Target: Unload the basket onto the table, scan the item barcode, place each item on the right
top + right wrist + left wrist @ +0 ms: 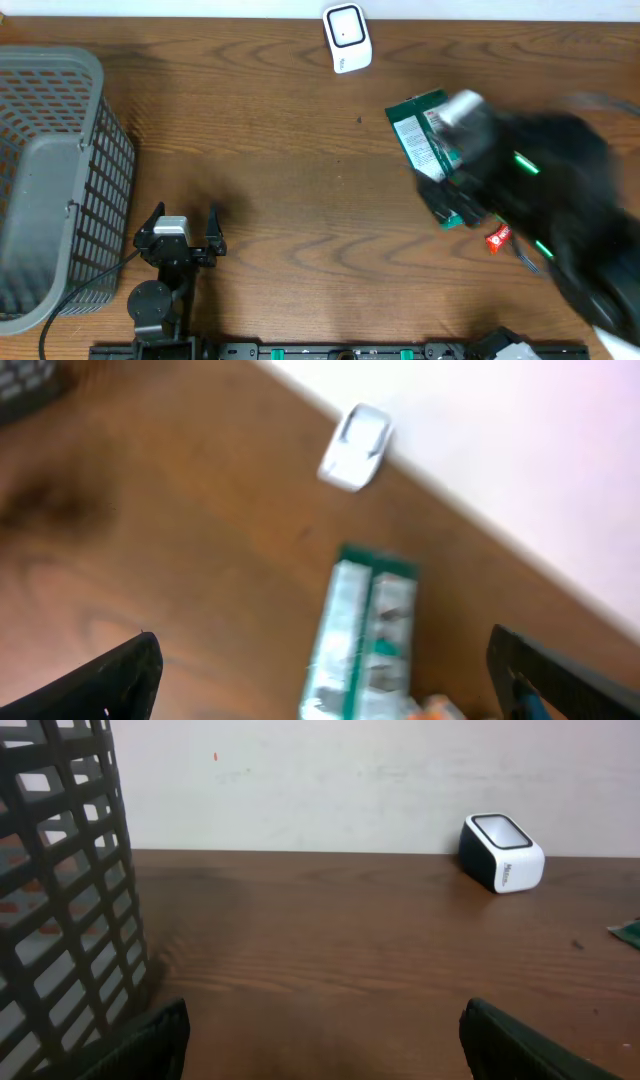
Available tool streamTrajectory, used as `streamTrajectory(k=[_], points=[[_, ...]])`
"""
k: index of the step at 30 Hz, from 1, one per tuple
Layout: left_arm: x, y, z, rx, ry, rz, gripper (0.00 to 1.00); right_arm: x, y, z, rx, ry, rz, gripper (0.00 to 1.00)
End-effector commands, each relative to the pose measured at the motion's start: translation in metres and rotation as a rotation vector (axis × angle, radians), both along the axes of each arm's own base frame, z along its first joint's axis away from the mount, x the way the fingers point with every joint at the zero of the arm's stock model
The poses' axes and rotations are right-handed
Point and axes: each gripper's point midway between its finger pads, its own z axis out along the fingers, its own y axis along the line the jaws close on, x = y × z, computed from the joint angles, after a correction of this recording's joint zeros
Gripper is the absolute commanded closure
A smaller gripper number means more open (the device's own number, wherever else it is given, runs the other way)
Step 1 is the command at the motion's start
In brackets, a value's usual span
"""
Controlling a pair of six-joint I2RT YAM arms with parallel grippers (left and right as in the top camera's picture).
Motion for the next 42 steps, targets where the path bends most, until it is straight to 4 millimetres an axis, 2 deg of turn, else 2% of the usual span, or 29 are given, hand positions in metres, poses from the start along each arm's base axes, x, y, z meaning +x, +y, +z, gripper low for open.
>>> streamTrajectory(k=[1, 3, 5, 6, 9, 11, 14, 18, 23, 29, 32, 36, 42], points=[[-0.001, -0.001, -0.014, -0.016, 0.041, -0.006, 0.13, -0.025, -0.040, 0.021, -0.087, -0.150, -0.040, 0.01], [-0.001, -0.001, -0.014, -0.016, 0.041, -0.006, 0.13, -0.051, -0.066, 0.024, -0.059, -0.223, -0.108, 0.01], [-0.001, -0.001, -0.014, -0.016, 0.041, -0.006, 0.13, -0.068, -0.077, 0.020, -0.034, -0.271, -0.139, 0.01], [-0.001, -0.001, -0.014, -0.016, 0.041, -0.006, 0.13, -0.084, -0.084, 0.012, 0.000, -0.331, -0.156, 0.01], [-0.001, -0.001, -0.014, -0.016, 0.041, -0.006, 0.13, -0.097, -0.089, 0.000, 0.036, -0.423, -0.174, 0.00], [-0.001, -0.001, -0.014, -0.016, 0.041, -0.006, 0.13, -0.099, -0.092, -0.010, 0.053, -0.484, -0.194, 0.01], [-0.001, -0.001, -0.014, -0.016, 0.041, -0.006, 0.13, -0.090, -0.097, -0.020, 0.069, -0.581, -0.240, 0.01], [-0.001, -0.001, -0.014, -0.016, 0.041, -0.006, 0.13, -0.075, -0.102, -0.014, 0.133, -0.759, -0.292, 0.01], [-0.001, -0.001, -0.014, -0.016, 0.041, -0.006, 0.13, -0.072, -0.106, -0.005, 0.268, -0.972, -0.319, 0.01], [-0.001, -0.001, -0.014, -0.016, 0.041, -0.006, 0.12, -0.064, -0.107, -0.017, 0.357, -1.138, -0.316, 0.01], [-0.001, -0.001, -0.014, -0.016, 0.041, -0.006, 0.13, -0.052, -0.110, -0.040, 0.425, -1.118, -0.330, 0.01], [-0.001, -0.001, -0.014, -0.016, 0.041, -0.006, 0.13, -0.032, -0.114, -0.082, 0.518, -1.001, -0.370, 0.01], [-0.001, -0.001, -0.014, -0.016, 0.041, -0.006, 0.13, -0.007, -0.116, -0.146, 0.529, -0.777, -0.430, 0.01]])
